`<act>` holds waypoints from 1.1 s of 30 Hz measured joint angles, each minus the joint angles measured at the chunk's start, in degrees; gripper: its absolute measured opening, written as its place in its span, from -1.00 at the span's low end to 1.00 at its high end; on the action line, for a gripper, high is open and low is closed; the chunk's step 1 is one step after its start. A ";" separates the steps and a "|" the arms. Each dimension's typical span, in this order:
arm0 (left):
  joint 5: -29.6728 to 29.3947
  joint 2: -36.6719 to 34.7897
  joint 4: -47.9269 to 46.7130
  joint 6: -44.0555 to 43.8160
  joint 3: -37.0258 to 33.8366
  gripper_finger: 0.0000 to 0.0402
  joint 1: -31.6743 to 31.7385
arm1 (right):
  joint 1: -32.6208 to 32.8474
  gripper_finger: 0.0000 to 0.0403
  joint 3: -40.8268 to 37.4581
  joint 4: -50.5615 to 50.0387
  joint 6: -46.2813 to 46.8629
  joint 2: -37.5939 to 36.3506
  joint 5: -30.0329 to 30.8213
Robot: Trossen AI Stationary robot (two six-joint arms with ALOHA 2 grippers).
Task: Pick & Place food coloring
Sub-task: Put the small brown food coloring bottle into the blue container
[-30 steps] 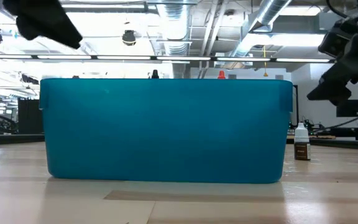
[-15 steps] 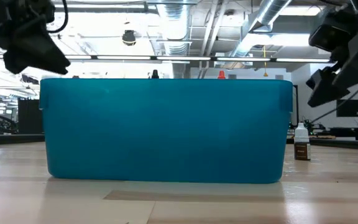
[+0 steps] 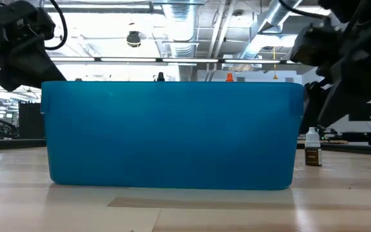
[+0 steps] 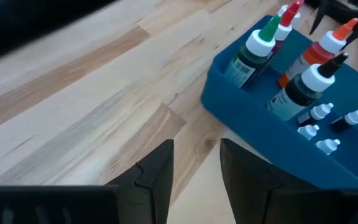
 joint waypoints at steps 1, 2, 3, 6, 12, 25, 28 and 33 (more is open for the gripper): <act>-0.01 0.00 0.10 0.02 0.00 -0.40 0.00 | -0.20 0.24 0.45 0.03 0.01 0.96 -0.03; 0.01 0.00 0.05 0.06 0.00 -0.40 0.00 | -0.38 0.24 0.74 0.00 0.01 1.70 -0.04; 0.01 0.00 0.03 0.06 0.00 -0.40 0.00 | -0.42 0.24 1.01 -0.06 0.02 2.31 -0.03; 0.02 0.00 0.04 0.06 0.00 -0.40 0.00 | -0.41 0.24 1.84 0.06 0.05 4.20 -0.09; 0.03 0.00 0.05 0.06 0.00 -0.40 0.00 | -0.41 0.24 2.23 -0.03 4.77 7.04 -0.13; 0.03 0.00 0.02 0.08 0.00 -0.40 0.00 | -0.94 0.24 2.23 0.08 6.14 8.57 0.04; 0.03 0.00 0.02 0.08 0.02 -0.40 0.00 | -1.36 0.24 2.23 0.04 6.14 8.65 0.00; 0.03 0.00 0.02 0.06 0.02 -0.40 0.00 | -1.48 0.21 2.49 0.00 6.08 8.63 -0.10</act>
